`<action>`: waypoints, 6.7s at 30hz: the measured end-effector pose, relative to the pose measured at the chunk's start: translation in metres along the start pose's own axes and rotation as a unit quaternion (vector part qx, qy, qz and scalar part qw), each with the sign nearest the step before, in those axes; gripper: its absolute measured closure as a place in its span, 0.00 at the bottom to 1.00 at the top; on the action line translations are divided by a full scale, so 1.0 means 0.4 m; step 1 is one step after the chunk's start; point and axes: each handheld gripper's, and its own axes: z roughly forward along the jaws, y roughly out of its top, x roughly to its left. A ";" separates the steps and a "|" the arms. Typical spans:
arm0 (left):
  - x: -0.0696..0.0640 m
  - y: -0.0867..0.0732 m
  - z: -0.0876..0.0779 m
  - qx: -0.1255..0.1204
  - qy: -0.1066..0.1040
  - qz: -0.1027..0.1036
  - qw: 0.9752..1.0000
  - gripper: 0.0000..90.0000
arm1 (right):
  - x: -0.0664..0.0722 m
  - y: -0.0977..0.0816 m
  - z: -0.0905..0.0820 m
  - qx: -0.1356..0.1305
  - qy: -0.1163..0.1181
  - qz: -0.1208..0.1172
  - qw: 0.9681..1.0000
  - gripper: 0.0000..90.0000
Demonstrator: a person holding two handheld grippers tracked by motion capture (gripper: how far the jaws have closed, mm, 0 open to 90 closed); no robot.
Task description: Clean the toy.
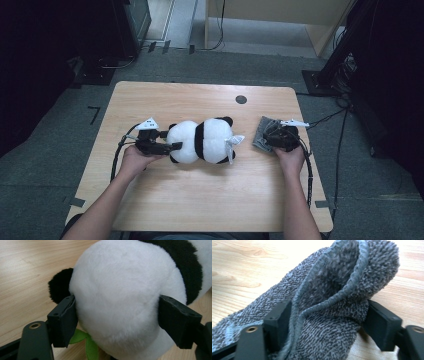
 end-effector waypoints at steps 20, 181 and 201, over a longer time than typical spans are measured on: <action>-0.002 -0.008 -0.002 -0.009 0.004 -0.009 1.000 0.25 | 0.086 0.063 -0.080 0.017 -0.019 -0.032 0.999 0.77; -0.008 -0.006 -0.007 -0.008 0.025 -0.020 0.999 0.40 | 0.437 0.356 -0.056 0.112 0.108 -0.157 0.975 0.82; -0.007 -0.010 -0.008 -0.015 0.022 -0.022 0.999 0.40 | 0.282 0.271 -0.062 0.108 0.076 -0.091 0.987 0.82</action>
